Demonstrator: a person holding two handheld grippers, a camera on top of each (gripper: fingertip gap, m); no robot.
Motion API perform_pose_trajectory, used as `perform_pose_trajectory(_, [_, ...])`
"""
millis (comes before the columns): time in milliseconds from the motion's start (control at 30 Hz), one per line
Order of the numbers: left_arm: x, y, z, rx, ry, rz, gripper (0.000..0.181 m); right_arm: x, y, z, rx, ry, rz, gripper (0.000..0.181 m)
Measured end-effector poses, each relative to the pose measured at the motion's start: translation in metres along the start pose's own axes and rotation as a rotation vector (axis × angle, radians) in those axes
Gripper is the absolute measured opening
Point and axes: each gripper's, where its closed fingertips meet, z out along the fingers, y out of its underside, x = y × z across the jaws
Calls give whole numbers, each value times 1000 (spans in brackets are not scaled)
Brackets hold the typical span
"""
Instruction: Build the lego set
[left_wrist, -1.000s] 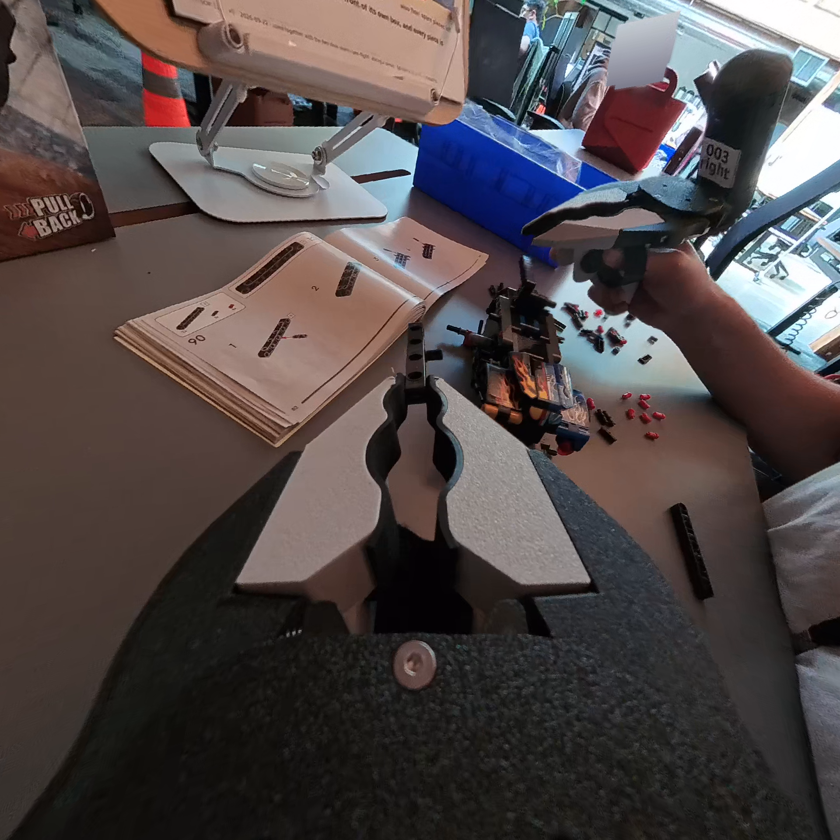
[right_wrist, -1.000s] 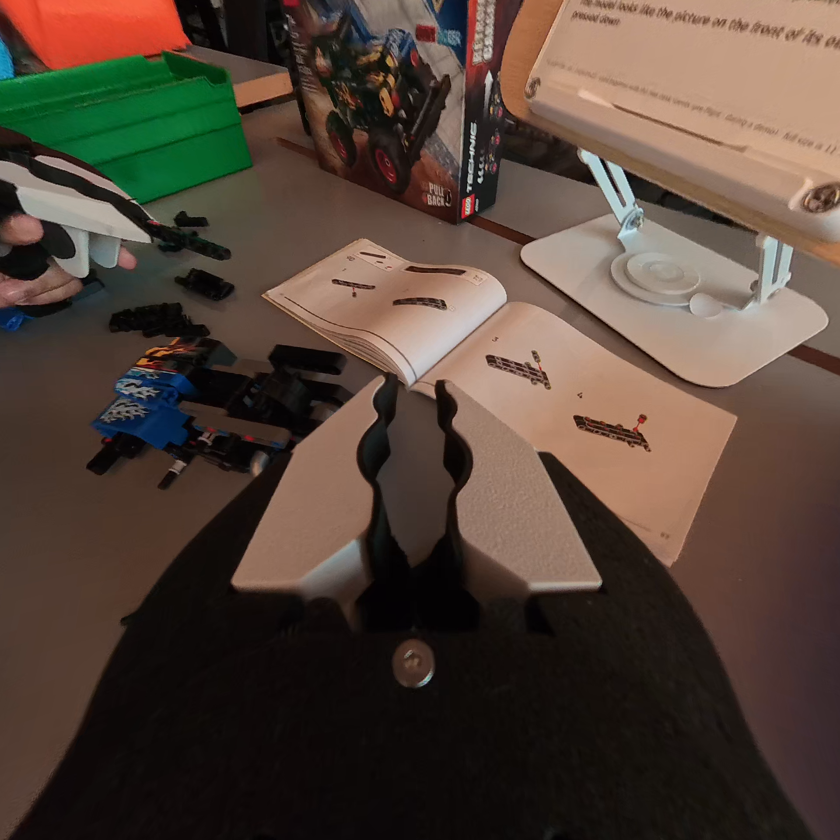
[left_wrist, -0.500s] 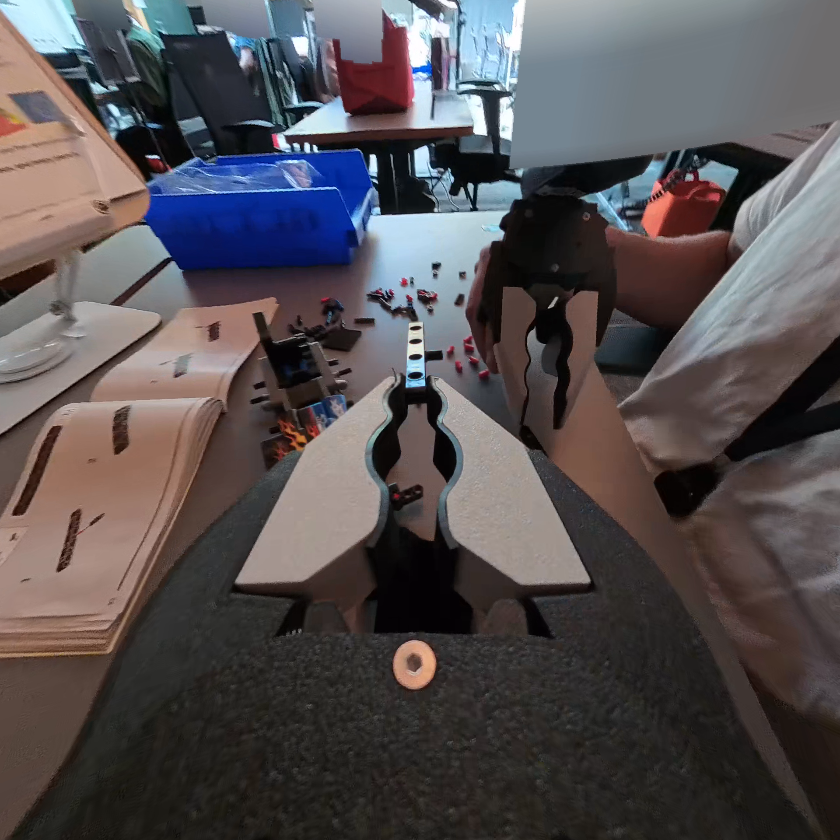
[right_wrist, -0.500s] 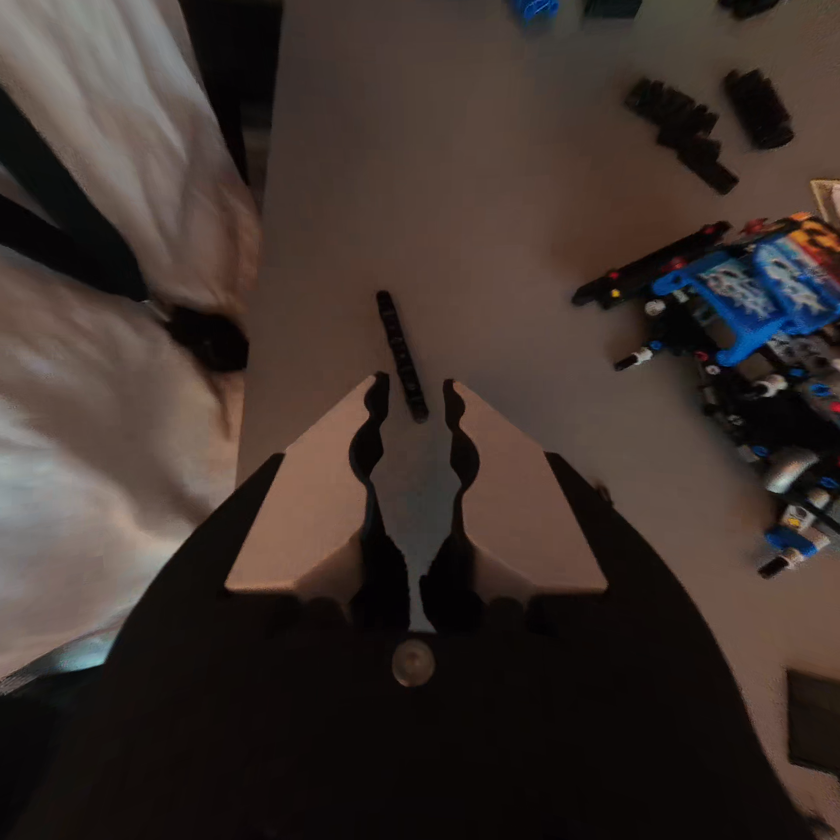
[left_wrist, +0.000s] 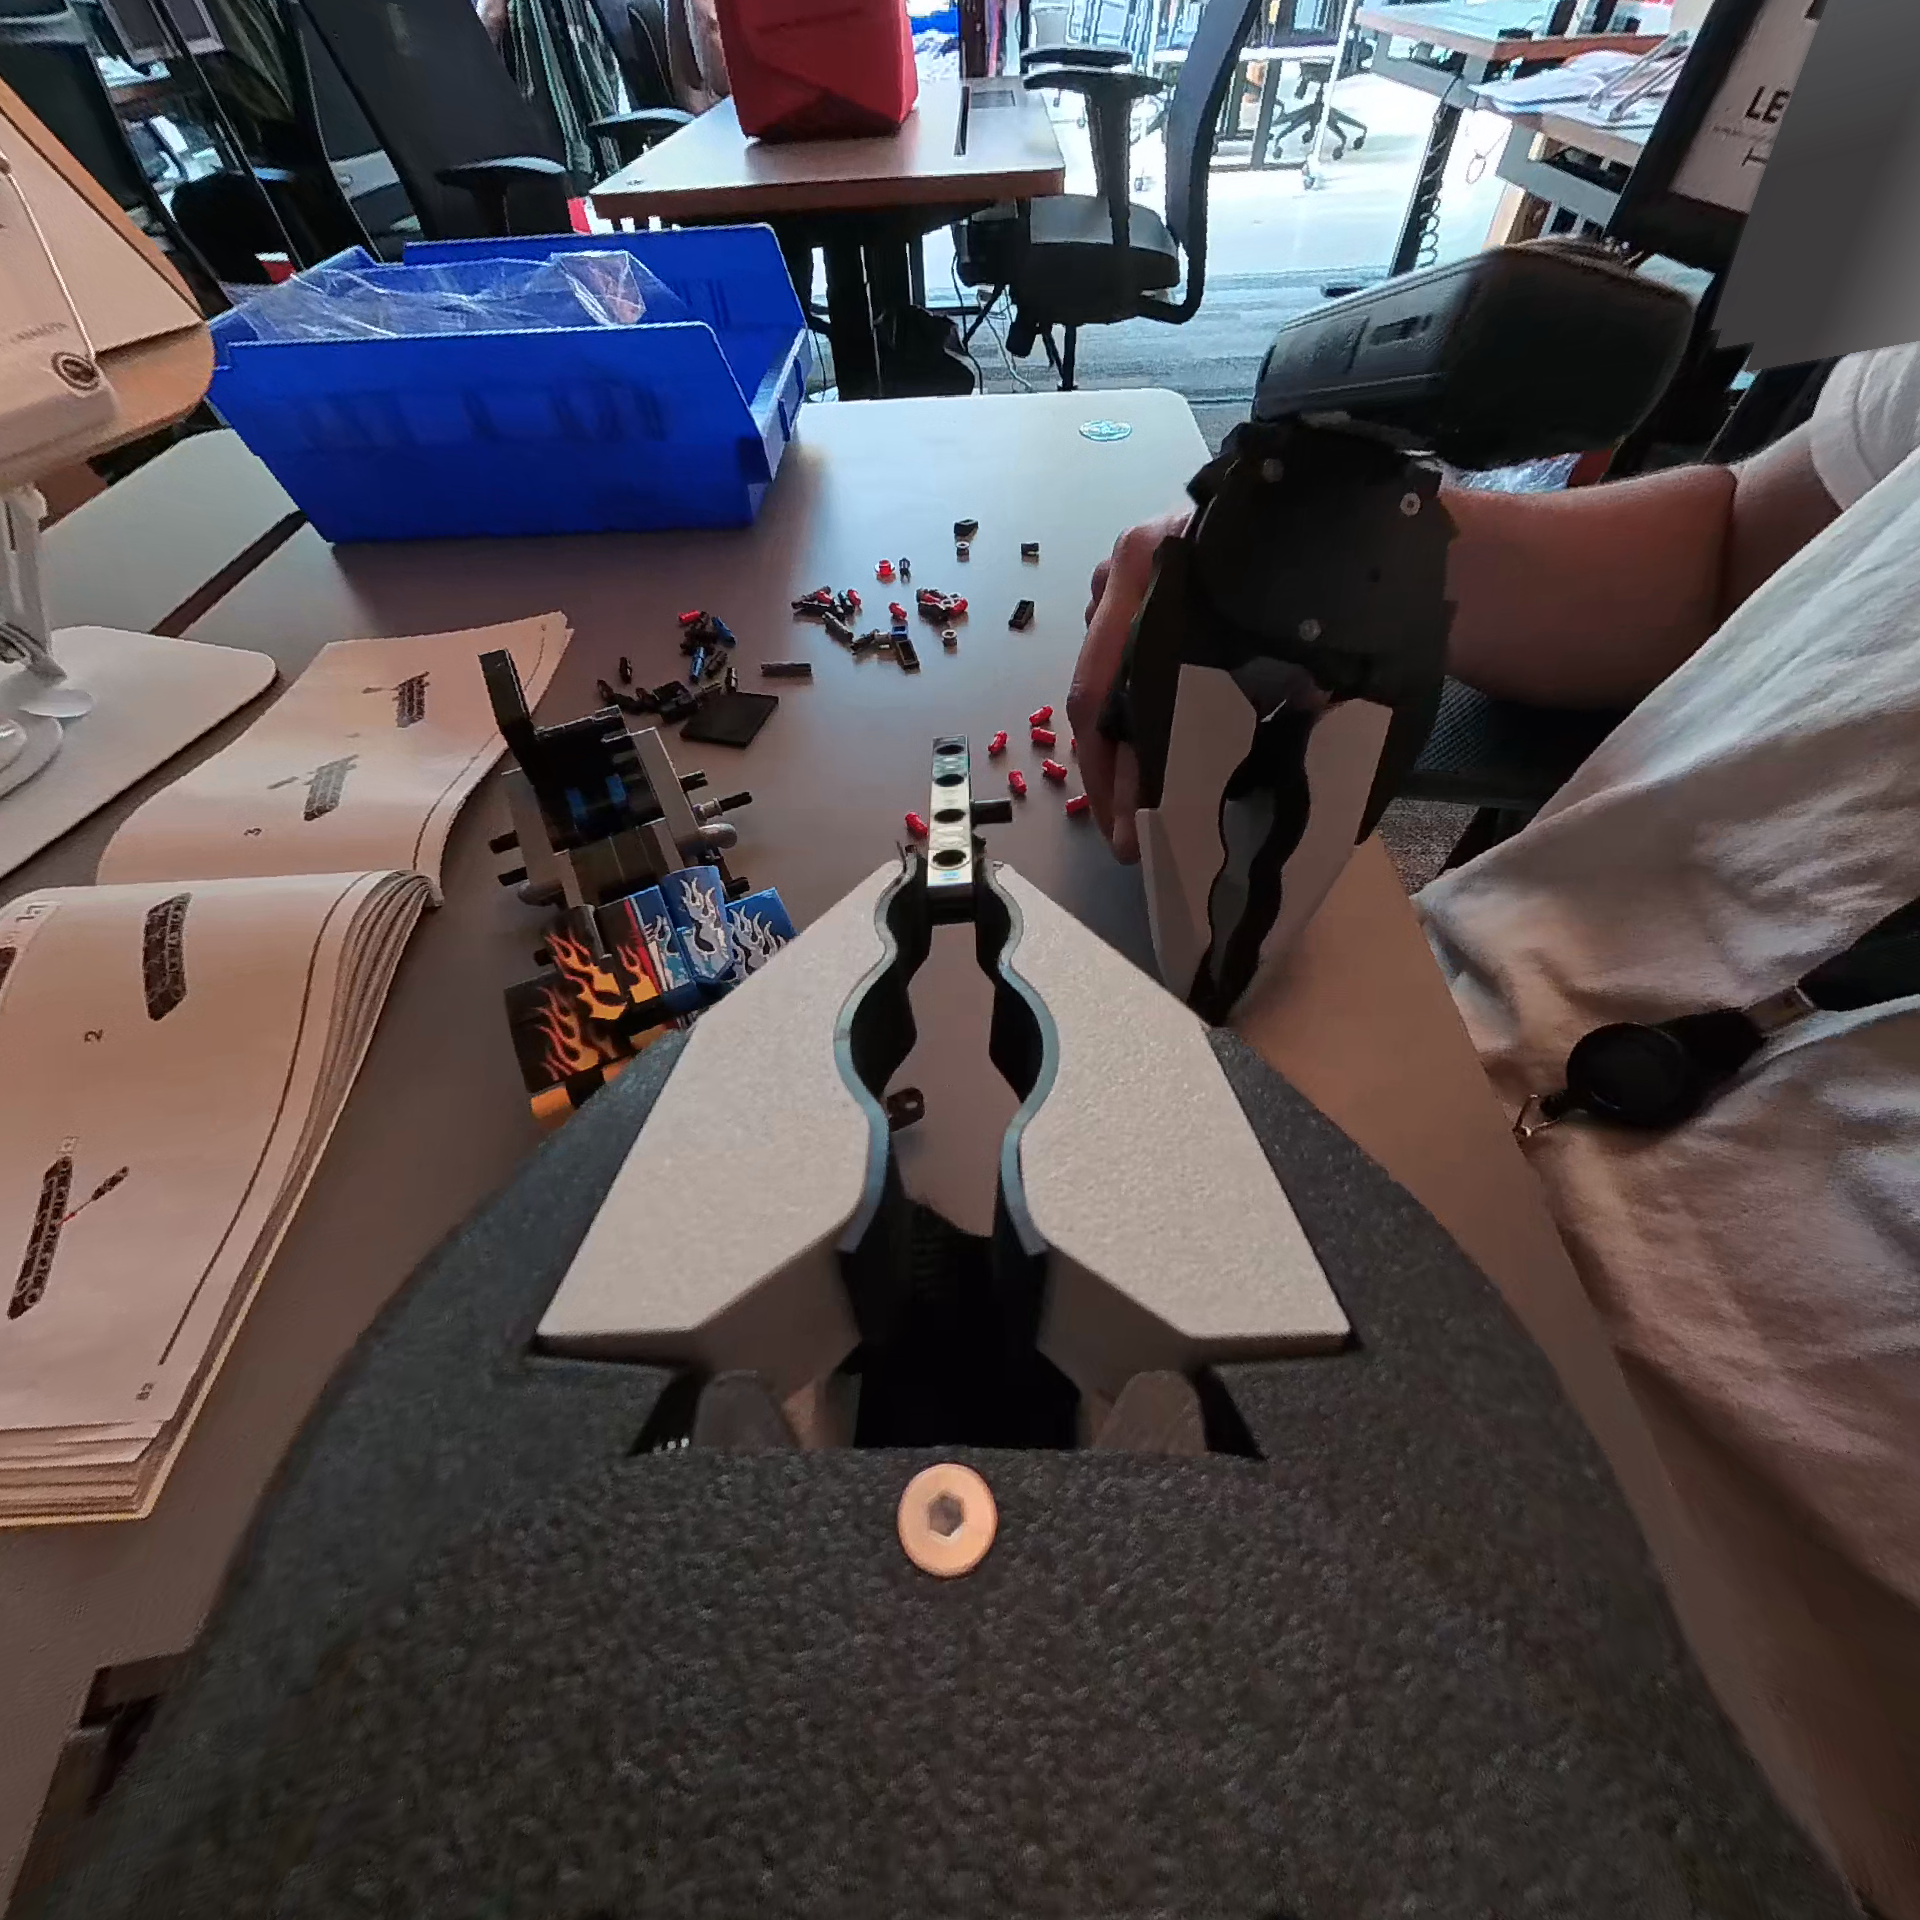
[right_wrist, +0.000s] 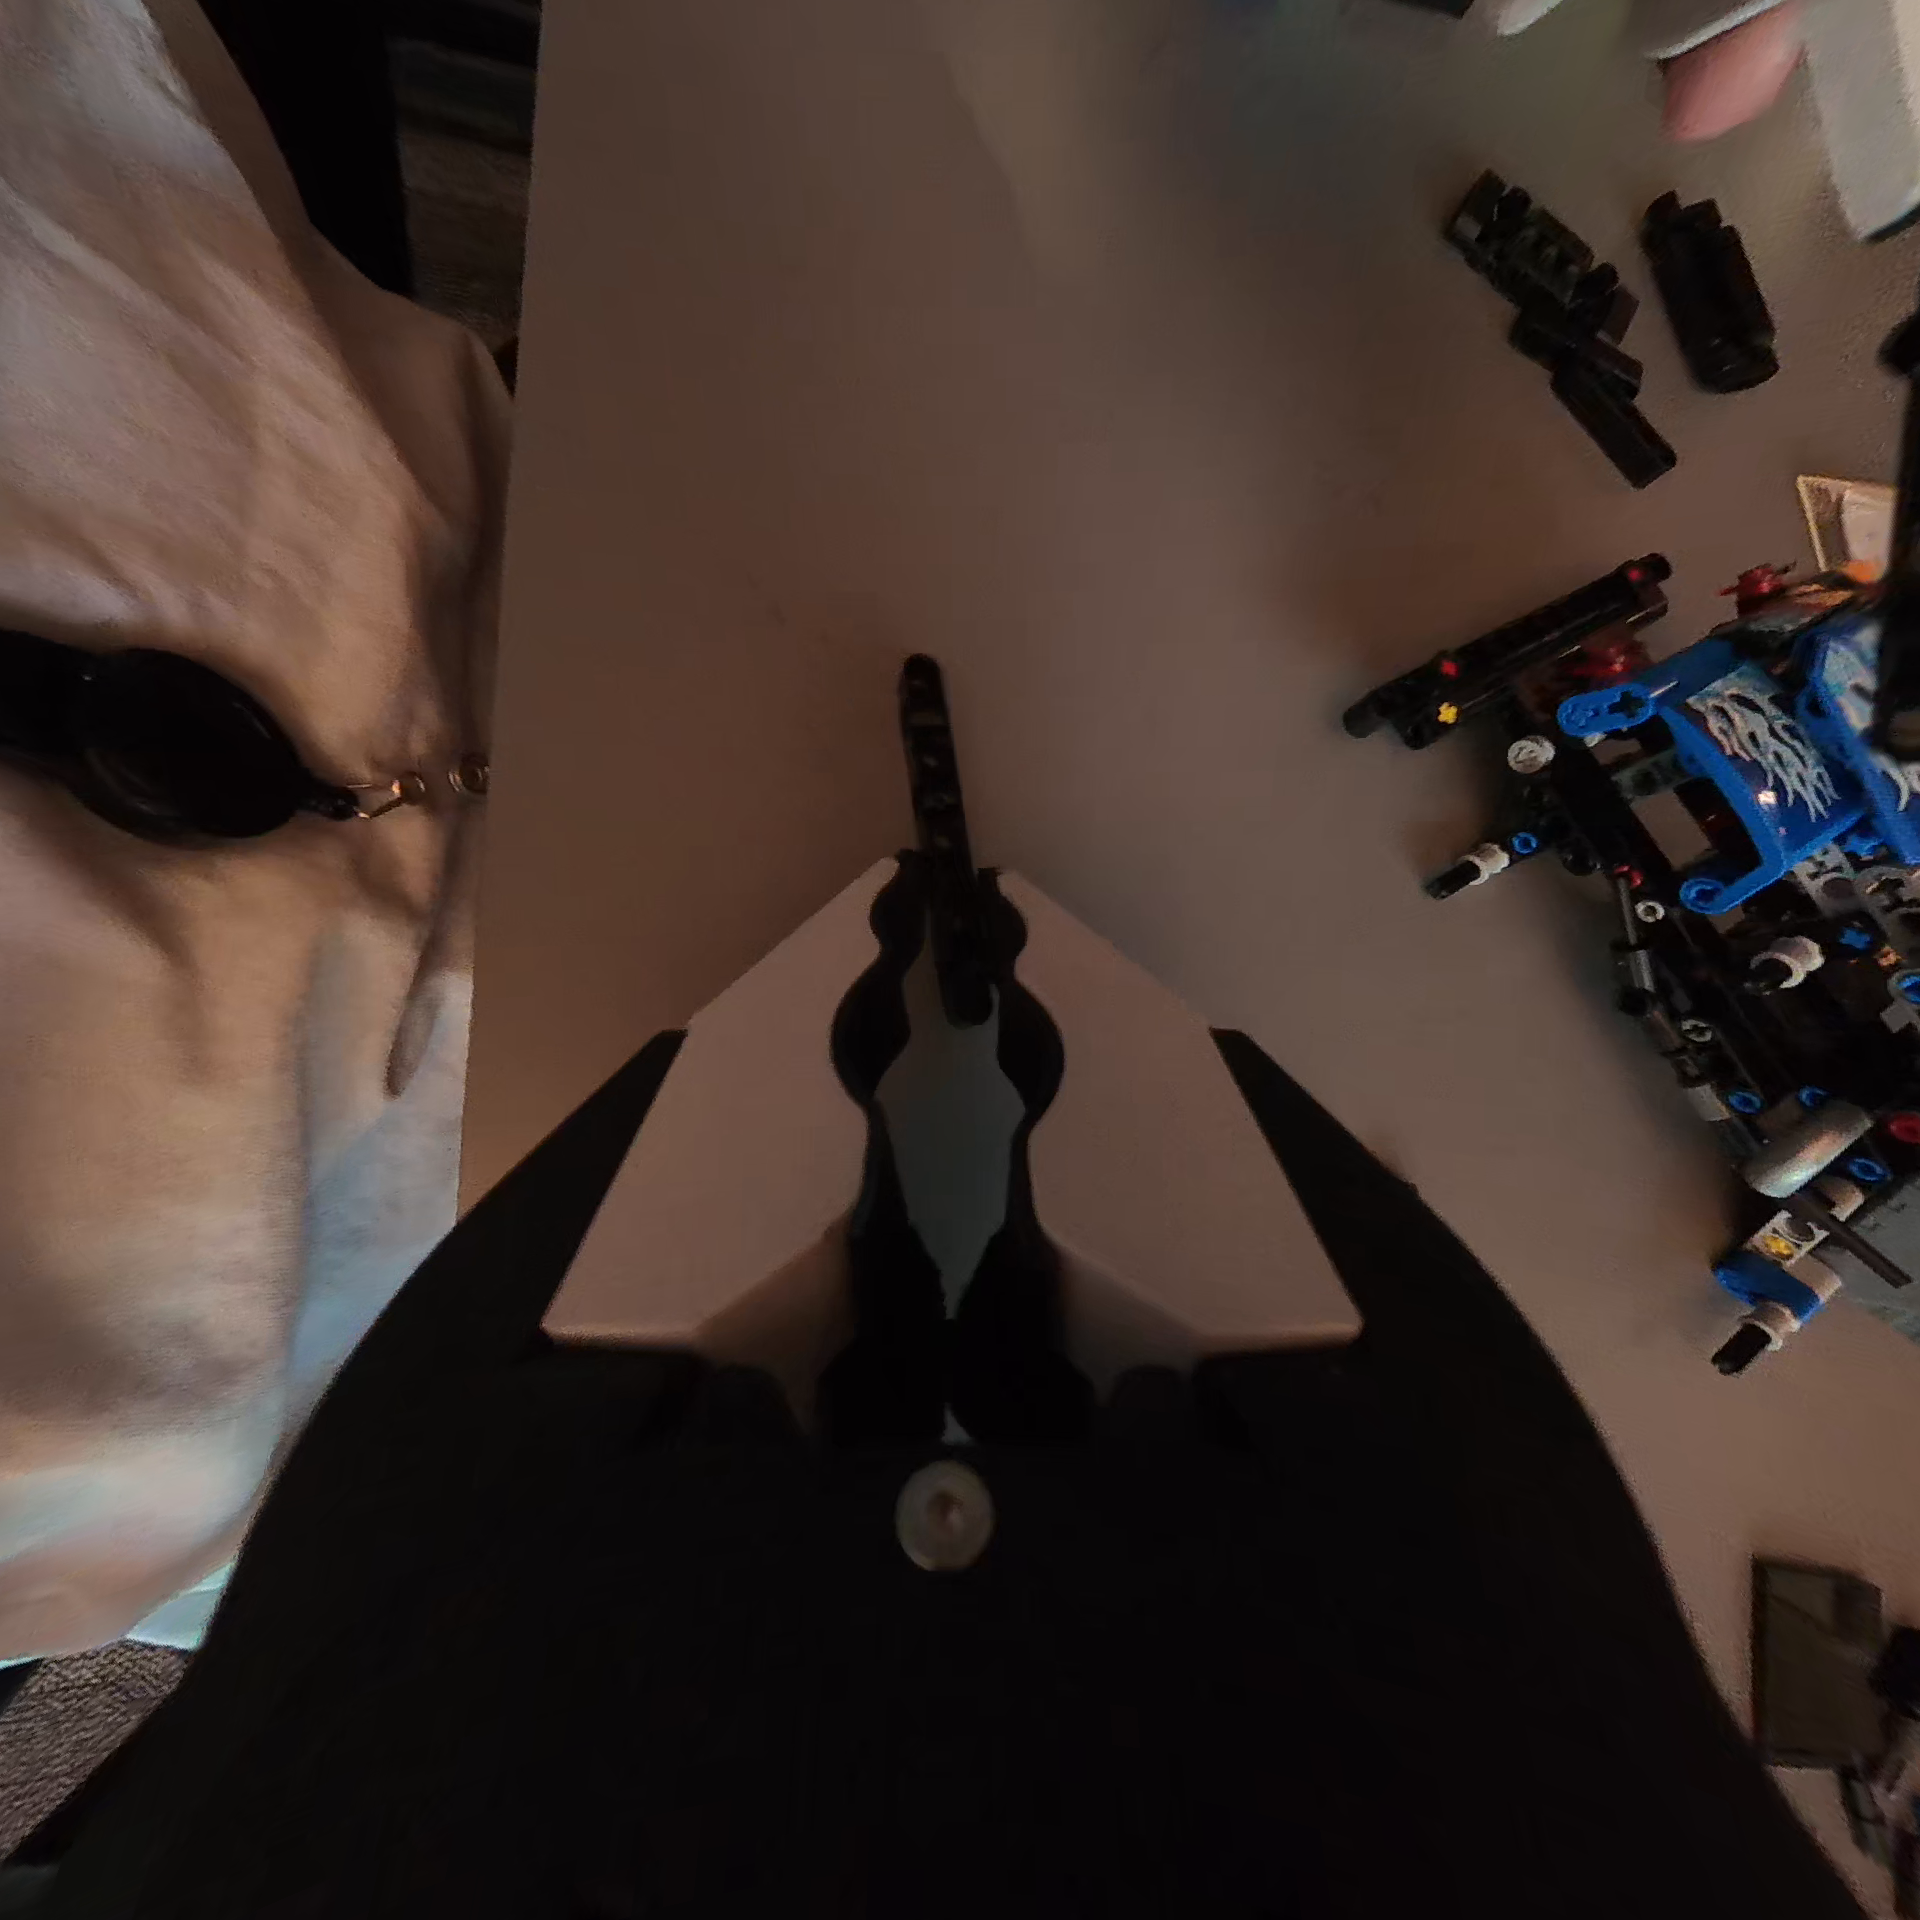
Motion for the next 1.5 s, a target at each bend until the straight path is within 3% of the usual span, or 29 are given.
perform_pose_trajectory(33, [-1, 0, 0, 0, -1, -12, 6, 2, 0, 0, -1, 2, 14, 7])
perform_pose_trajectory(200, [-10, 4, 0, -7, -25, -90, 6, 16, -8, -4, 67, 43, 49, 7])
perform_pose_trajectory(367, [-17, 5, -1, -9, -44, -198, 6, 60, -46, -46, 241, 479, -219, 7])
perform_pose_trajectory(433, [-16, 6, 0, -9, -27, -250, 6, 76, -52, -61, 199, 690, -365, 7])
perform_pose_trajectory(533, [-11, 7, 3, -6, 9, -309, 6, 90, -52, -65, 73, 854, -532, 6])
perform_pose_trajectory(1100, [-3, 10, 14, 10, 71, -378, 6, 91, -56, -50, 102, 802, -514, 6])
perform_pose_trajectory(1367, [-2, 17, 18, -36, -2, -254, 6, 91, -47, -46, 73, 793, -431, 7])
perform_pose_trajectory(1500, [20, 35, 24, -108, 60, -395, 7, 69, -38, -37, 22, 677, -383, 6])
